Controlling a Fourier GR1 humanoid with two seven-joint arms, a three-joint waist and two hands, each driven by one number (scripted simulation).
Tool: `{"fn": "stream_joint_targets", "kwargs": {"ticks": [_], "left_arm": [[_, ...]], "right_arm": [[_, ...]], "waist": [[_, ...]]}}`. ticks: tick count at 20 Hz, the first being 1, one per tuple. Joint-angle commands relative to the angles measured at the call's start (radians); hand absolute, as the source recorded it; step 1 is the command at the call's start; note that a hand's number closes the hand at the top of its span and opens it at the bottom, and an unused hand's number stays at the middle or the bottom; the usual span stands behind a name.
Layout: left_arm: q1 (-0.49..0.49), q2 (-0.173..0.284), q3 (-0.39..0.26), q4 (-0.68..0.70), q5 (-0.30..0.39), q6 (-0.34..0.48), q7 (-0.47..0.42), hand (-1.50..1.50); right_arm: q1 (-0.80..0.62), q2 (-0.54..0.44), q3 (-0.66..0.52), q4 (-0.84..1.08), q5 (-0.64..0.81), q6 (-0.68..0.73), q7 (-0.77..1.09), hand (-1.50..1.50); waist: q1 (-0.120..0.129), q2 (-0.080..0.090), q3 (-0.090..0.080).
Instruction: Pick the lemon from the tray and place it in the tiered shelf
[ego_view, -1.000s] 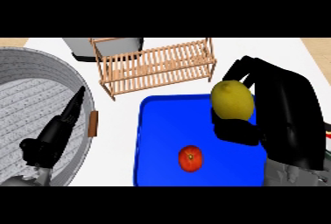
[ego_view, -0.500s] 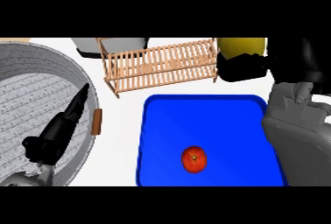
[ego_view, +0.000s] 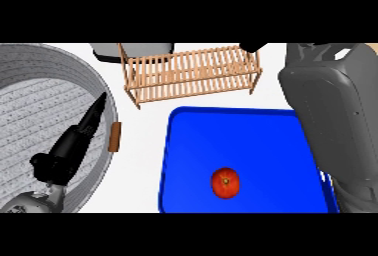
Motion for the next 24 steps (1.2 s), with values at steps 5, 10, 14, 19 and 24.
{"fn": "stream_joint_targets", "kwargs": {"ticks": [5,10,14,19,24], "left_arm": [[0.071,-0.03,-0.042,0.126,0.005,-0.007,0.031,0.0],[0.05,-0.022,-0.053,0.126,-0.006,-0.008,0.05,0.0],[0.052,-0.019,-0.045,0.116,0.014,-0.014,0.038,0.0],[0.04,-0.017,-0.057,0.106,0.007,-0.007,0.066,0.0],[0.011,-0.045,-0.063,0.153,0.001,0.0,0.063,0.0]], "right_arm": [[-0.097,0.023,-0.038,0.312,-0.008,-0.077,-0.115,1.5],[-0.153,0.062,-0.054,0.475,-0.022,-0.1,-0.16,1.5],[-0.125,0.189,-0.284,0.44,-0.24,-0.273,-0.146,-1.5],[-0.156,0.205,-0.392,0.494,-0.404,-0.399,-0.239,-1.5],[-0.166,0.206,-0.432,0.53,-0.459,-0.548,-0.407,-1.5]], "waist": [[0.02,0.025,-0.03],[0.031,0.03,-0.03],[0.027,0.036,-0.025],[0.042,0.03,-0.026],[0.018,0.031,-0.028]]}}
